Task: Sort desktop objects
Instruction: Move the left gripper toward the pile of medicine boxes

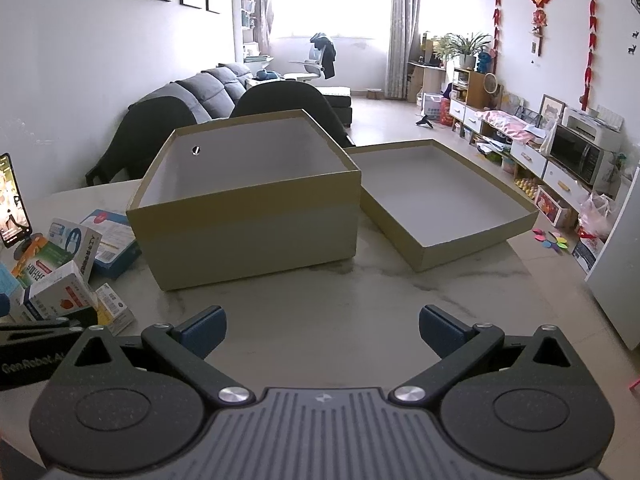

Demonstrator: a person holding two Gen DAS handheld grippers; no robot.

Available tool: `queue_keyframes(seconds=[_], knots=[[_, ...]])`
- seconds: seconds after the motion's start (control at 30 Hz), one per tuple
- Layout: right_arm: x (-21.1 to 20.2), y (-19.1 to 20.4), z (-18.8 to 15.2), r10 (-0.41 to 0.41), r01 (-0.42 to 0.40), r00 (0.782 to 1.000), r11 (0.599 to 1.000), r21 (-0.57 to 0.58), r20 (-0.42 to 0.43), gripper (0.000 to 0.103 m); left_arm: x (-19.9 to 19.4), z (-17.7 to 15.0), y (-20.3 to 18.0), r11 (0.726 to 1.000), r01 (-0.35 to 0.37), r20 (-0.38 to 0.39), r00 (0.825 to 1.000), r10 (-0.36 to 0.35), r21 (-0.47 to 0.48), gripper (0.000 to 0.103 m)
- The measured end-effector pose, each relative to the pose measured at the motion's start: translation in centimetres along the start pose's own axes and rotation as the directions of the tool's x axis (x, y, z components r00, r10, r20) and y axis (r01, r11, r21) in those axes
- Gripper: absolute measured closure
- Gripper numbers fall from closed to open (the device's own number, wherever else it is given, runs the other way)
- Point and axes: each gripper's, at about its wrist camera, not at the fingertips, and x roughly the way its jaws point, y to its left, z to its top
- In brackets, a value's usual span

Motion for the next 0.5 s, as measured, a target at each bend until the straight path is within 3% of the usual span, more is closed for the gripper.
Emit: queue_keyframes(seconds=[0.33,0.5], knots=[[0.2,1.8,0.0,0.041,-0.041,0.999,0.999,-0.031,0.005,0.0,-0.1,-0.2,4.1,0.997,0.007,-0.008,1.0,-0.007,-0.079,0.0],[0.3,2.6,0.0,0.045,-0.045,0.999,0.998,-0.05,0.009,0.0,-0.2,-0.5,5.8,0.996,-0.024,0.002,1.0,0.024,-0.086,0.0]])
